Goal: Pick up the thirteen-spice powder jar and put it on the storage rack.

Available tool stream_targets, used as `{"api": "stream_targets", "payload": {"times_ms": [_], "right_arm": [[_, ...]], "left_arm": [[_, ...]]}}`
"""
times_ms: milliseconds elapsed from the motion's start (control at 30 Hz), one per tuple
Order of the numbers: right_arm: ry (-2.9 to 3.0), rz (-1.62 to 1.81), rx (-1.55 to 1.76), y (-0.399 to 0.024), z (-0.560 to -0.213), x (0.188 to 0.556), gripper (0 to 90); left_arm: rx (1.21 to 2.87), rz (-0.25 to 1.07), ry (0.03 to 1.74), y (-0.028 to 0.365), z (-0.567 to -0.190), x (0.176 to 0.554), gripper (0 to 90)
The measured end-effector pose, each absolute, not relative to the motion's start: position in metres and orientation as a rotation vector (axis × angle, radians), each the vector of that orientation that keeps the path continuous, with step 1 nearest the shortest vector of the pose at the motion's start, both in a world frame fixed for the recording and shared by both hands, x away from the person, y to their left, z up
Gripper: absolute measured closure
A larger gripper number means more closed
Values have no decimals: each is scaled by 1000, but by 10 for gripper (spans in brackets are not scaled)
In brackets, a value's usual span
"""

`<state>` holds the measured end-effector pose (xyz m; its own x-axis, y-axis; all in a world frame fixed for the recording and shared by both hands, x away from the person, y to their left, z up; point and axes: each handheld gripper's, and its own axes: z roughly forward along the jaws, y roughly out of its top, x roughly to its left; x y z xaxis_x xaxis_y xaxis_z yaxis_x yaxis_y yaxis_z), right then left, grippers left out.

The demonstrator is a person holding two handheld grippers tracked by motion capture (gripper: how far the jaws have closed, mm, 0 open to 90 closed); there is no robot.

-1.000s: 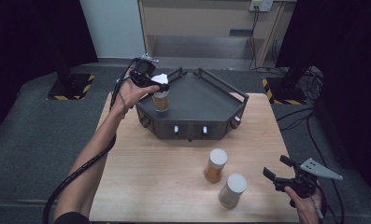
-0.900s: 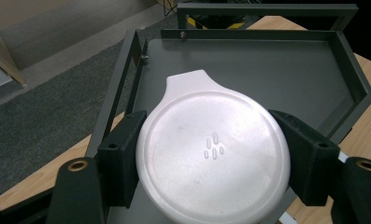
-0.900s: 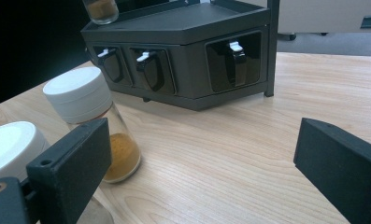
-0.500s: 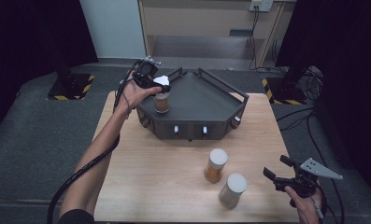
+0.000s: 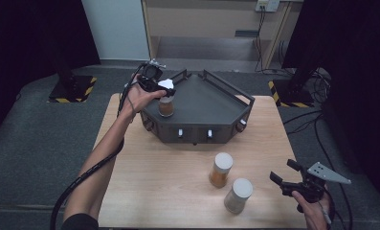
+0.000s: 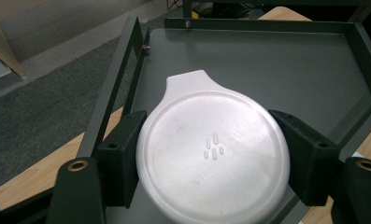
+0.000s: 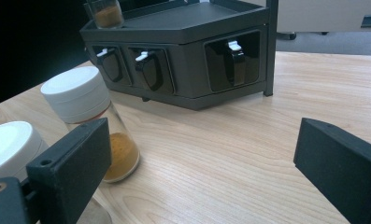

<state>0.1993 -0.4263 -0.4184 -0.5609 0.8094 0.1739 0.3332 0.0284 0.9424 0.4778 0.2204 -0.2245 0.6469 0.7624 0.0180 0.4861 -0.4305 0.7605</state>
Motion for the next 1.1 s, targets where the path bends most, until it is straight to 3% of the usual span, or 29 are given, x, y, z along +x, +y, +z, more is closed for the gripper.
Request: {"api": "stream_targets", "payload": {"times_ms": [533,833,1100], "right_arm": [[1909,1547,1159,-426,-418,201,49],[1905,1549,1161,-426,-418,200,48],[1903,1549,1158,-426,-418,200,48]], "left_arm": [[2092,484,963,224,-228,474,290],[2062,493,966,224,-226,469,112],[2008,542,932,229,-217,454,80]]}}
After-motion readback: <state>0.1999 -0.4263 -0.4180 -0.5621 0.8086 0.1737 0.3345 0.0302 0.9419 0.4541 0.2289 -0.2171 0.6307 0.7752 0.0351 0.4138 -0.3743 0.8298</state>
